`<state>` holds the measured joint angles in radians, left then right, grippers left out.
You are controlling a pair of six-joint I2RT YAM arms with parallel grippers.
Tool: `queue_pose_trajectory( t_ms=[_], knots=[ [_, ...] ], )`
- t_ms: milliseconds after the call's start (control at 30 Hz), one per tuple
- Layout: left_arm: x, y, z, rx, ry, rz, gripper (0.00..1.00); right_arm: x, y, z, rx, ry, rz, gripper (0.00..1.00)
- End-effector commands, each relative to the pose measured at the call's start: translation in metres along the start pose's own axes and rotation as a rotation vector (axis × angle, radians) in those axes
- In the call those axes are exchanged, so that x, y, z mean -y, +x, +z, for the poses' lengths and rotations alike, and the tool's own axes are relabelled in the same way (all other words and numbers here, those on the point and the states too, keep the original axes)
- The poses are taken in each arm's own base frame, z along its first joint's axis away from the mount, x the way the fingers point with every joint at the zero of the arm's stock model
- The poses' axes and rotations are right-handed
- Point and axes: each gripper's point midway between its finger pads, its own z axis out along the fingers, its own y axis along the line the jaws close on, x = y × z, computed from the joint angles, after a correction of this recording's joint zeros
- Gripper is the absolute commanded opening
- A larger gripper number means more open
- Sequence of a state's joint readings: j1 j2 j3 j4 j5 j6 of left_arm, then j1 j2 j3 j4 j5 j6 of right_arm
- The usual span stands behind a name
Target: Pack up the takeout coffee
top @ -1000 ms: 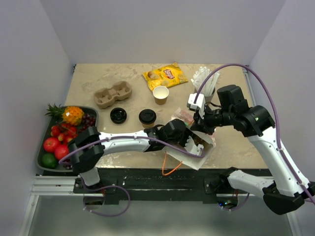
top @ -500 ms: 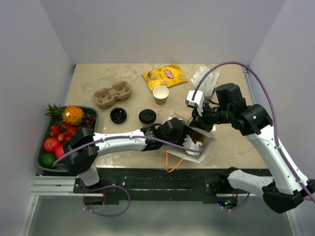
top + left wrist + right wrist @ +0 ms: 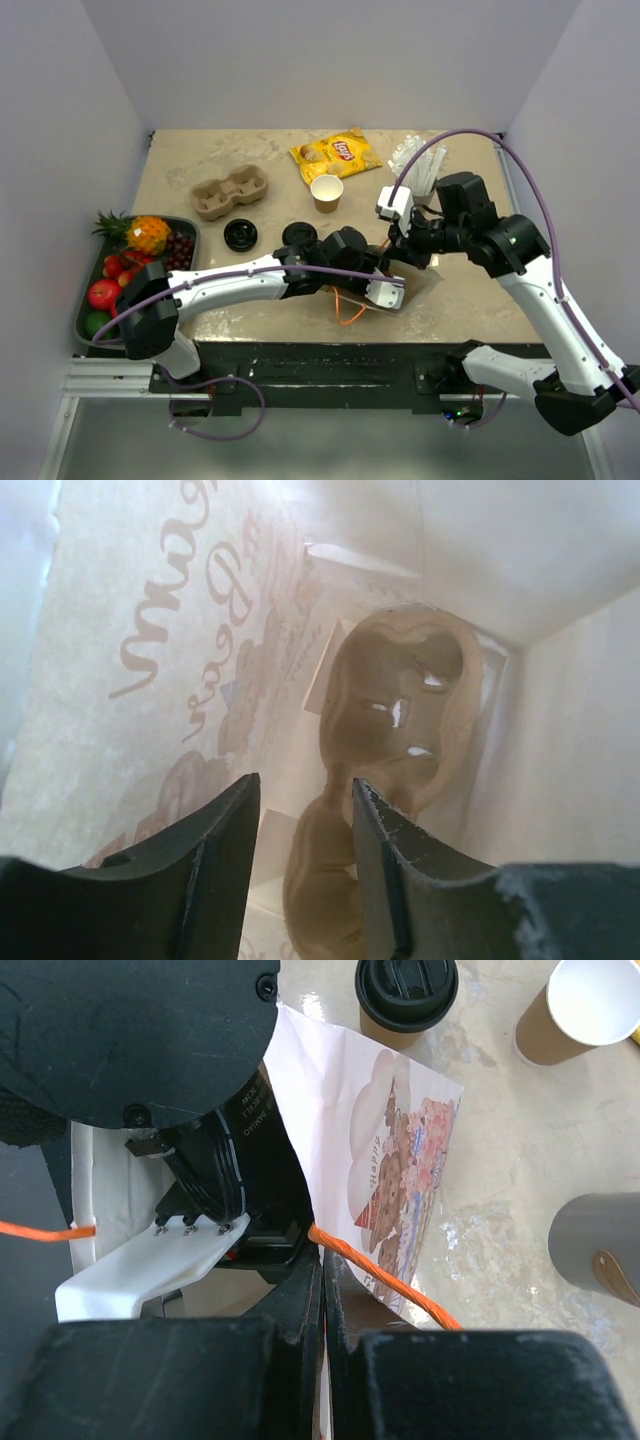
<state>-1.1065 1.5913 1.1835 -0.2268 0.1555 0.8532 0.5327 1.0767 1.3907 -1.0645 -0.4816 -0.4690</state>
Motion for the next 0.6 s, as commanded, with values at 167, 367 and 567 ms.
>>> queue_pose_trajectory(
  t_ms=[167, 367, 567],
  knots=[
    [0.030, 0.006, 0.002, 0.003, 0.124, -0.120, 0.34, 0.019, -0.014, -0.022, 0.064, 0.169, -0.028, 0.00],
    [0.041, 0.025, 0.011, -0.037, 0.097, -0.177, 0.20, 0.013, -0.039, -0.048, 0.226, 0.228, -0.090, 0.00],
    [-0.003, -0.016, -0.020, 0.131, -0.067, -0.134, 0.48, 0.003, -0.022, -0.040, 0.197, 0.187, -0.070, 0.00]
  ],
)
